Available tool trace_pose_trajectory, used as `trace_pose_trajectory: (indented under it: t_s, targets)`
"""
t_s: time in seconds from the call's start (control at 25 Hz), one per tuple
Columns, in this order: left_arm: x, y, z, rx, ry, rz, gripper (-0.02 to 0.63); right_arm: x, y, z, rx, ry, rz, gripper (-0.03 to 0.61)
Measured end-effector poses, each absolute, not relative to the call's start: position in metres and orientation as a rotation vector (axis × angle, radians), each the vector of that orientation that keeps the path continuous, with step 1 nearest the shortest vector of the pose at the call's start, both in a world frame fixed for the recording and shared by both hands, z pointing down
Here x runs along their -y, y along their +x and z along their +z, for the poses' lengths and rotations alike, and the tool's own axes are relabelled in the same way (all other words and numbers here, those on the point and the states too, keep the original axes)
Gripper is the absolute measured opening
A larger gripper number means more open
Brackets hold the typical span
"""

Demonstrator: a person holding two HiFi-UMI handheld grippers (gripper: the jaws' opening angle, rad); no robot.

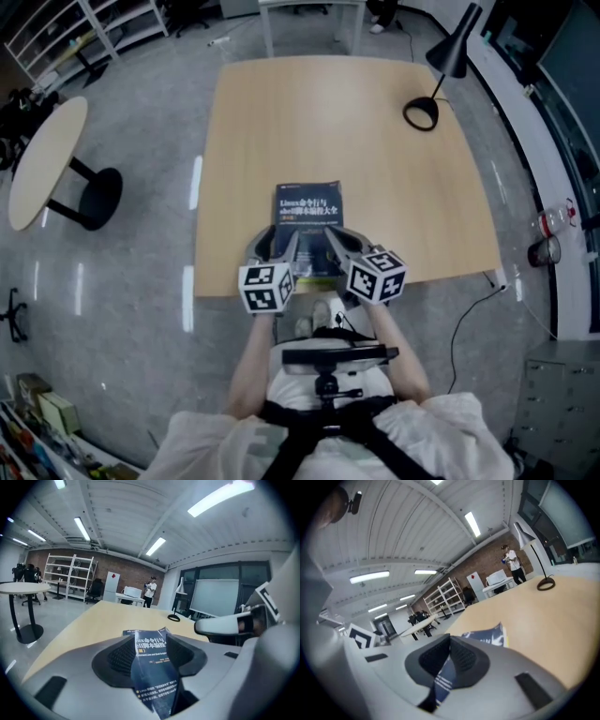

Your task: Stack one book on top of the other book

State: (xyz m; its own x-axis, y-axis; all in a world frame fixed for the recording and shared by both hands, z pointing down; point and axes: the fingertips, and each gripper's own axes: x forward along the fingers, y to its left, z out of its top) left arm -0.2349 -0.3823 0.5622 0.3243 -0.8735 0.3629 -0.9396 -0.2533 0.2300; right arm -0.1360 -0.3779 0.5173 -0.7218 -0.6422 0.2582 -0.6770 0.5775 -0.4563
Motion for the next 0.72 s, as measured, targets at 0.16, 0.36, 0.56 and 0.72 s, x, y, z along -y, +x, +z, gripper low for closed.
trace_pose_trajectory:
  t_s: [0.16,0.36,0.56,0.72]
  targets:
    - [0.387,-0.236,0.533,1.670,2.273,0.231,0.014,0.383,-0.144,0.480,2.833,1.118,0.846,-0.002]
    - [0.383,-0.233,0.494,1.631,2.392,0.104,0.014,0.375,-0.142,0.455,2.903,1.172,0.807,-0.001]
    - [0.368,-0.240,0.468,1.612,2.445,0.003,0.014,0.356,-0.146,0.451,2.896,1.219,0.759,0.000]
    - [0.355,-0.240,0.453,1.615,2.474,-0.046,0.014,0.339,-0.144,0.445,2.894,1.253,0.720,0.000]
